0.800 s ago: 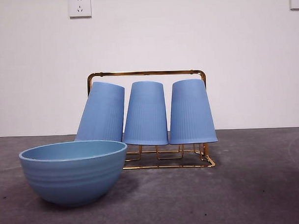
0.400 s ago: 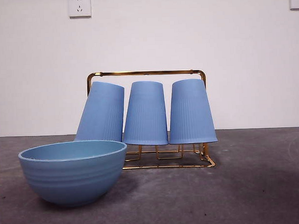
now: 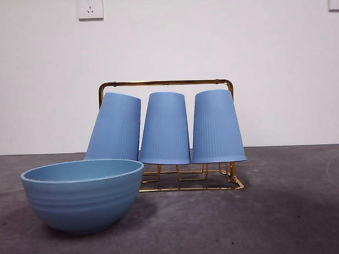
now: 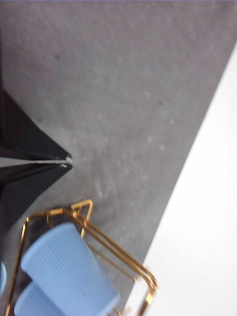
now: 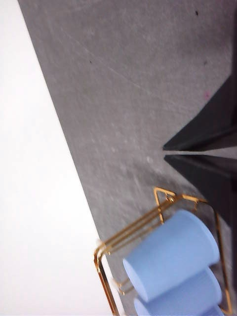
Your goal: Right arm lift cup from the cupboard, then place it on the right of the bowl
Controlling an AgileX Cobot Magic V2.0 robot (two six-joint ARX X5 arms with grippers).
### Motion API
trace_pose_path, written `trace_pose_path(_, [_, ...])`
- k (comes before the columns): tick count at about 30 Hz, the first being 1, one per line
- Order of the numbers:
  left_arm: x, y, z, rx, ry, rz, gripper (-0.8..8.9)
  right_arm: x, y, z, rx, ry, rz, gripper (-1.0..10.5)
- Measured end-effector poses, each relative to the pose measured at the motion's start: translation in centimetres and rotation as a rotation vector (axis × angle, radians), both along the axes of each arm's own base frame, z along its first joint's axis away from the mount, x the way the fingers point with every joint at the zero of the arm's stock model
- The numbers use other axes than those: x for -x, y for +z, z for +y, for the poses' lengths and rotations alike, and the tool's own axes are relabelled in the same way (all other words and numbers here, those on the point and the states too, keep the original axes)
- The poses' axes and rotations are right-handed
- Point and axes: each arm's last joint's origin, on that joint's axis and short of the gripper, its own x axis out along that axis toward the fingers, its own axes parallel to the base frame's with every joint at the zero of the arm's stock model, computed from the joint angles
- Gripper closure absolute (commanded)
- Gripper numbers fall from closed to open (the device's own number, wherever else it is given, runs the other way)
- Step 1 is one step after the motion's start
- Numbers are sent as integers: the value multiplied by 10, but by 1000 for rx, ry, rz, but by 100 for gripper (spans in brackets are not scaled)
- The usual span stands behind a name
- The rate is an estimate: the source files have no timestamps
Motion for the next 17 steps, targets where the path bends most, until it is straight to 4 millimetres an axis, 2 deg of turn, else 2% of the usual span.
trace_pose_path(5, [-10,20,-4,8,-63,41,805,2,28,2,-8,57,25,937])
trace_pose_path(9, [-22,43,-10,21,-147,65,805,3,54,4,-17,130,33,937])
trace_pose_path(17, [-50,82,-27,67,-400,177,805,-2,85,10,-8,322,150,937])
